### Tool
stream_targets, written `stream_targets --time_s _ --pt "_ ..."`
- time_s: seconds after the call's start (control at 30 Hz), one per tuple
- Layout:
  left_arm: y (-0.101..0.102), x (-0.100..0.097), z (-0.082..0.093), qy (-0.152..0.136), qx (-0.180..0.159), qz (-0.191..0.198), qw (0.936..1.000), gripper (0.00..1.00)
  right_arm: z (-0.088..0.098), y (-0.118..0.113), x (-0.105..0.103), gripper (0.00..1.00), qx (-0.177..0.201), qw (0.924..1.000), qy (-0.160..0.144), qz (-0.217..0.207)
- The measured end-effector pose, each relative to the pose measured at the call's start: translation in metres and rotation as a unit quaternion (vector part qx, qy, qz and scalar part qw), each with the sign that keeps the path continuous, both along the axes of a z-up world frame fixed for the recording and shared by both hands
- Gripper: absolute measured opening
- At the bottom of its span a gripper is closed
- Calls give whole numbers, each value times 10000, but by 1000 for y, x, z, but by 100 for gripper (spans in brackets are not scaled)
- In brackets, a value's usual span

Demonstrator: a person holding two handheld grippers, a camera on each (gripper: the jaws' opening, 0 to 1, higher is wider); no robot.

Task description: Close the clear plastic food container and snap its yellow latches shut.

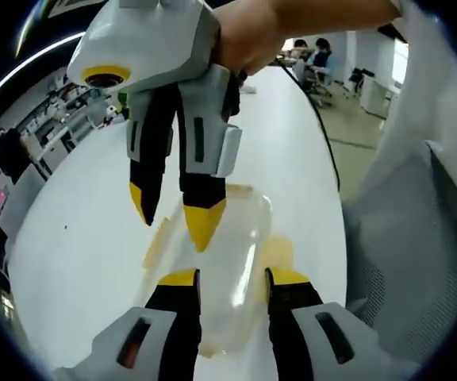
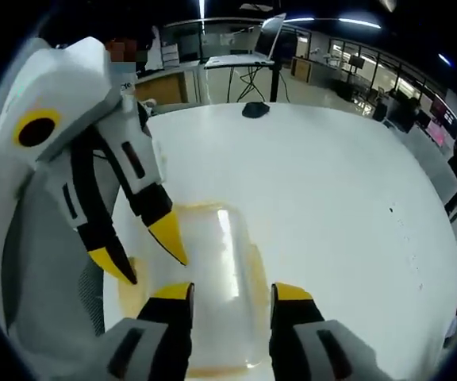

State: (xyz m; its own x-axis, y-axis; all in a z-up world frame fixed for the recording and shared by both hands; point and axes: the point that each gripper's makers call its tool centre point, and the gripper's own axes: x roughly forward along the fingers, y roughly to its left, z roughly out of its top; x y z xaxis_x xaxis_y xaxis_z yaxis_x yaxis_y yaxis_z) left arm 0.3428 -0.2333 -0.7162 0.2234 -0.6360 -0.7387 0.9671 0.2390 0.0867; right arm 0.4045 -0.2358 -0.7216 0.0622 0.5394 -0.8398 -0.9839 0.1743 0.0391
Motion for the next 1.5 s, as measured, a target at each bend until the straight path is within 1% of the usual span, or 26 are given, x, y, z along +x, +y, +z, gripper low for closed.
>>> stream_targets --time_s 0.07,0.17,0.27,0.33,0.37,0.4,0.43,0.53,0.57,0.6,0.67,0.7,0.73,0.77,0.83,0.9,1.03,1.13,1.3,1.33,1.5 --pt "1 -1 -2 -39 52 -18 10000 33 0 1 0 36 4 10000 32 68" --pt "3 -4 -9 -133 233 -60 9996 38 -3 1 1 39 -105 9996 102 232" --pt "1 -5 -9 -203 213 -122 9995 40 -4 0 1 39 -179 9991 173 351" --pt "2 -4 -9 -237 261 -123 9993 40 -3 2 4 41 -187 9989 172 389" --pt "6 0 -13 -330 437 -132 9984 41 -2 3 3 42 -170 9987 195 438" --pt "7 1 -15 -382 523 -165 9978 41 -3 4 0 42 -171 9981 288 518" --pt "5 1 -16 -407 497 -172 9978 41 -6 2 -2 41 -233 9974 351 586" --pt "1 4 -14 -411 440 -115 9981 43 -13 -2 -3 42 -453 9947 367 848" --pt "0 4 -14 -474 468 -141 9977 43 -11 2 -5 41 -330 9950 513 786" --pt "1 4 -15 -537 565 -211 9967 43 -11 2 -5 40 -369 9943 533 841" --pt "-1 4 -17 -577 576 -243 9964 44 -12 3 -8 37 -391 9929 704 878" --pt "-1 4 -17 -614 613 -282 9958 44 -13 4 -6 38 -418 9928 729 857" --pt "-2 4 -18 -638 641 -297 9955 45 -14 4 -7 38 -460 9914 818 911" --pt "-2 4 -18 -695 695 -358 9945 45 -14 6 -7 39 -433 9907 871 951" --pt "-4 5 -18 -702 713 -357 9943 45 -16 6 -8 41 -505 9888 997 994" --pt "-4 7 -18 -693 779 -399 9938 46 -17 8 -8 42 -550 9876 1056 1019" --pt "-4 7 -18 -675 871 -374 9932 45 -17 7 -9 41 -618 9863 1078 1084" --pt "-5 9 -18 -574 864 -261 9943 45 -18 7 -10 41 -665 9853 1098 1127" --pt "-4 8 -18 -514 928 -305 9939 45 -19 8 -11 40 -818 9827 1159 1190" --pt "-5 8 -19 -547 983 -340 9931 45 -19 8 -11 40 -848 9819 1176 1215" --pt "-4 10 -19 -475 1047 -282 9930 44 -20 7 -11 39 -820 9807 1282 1231"
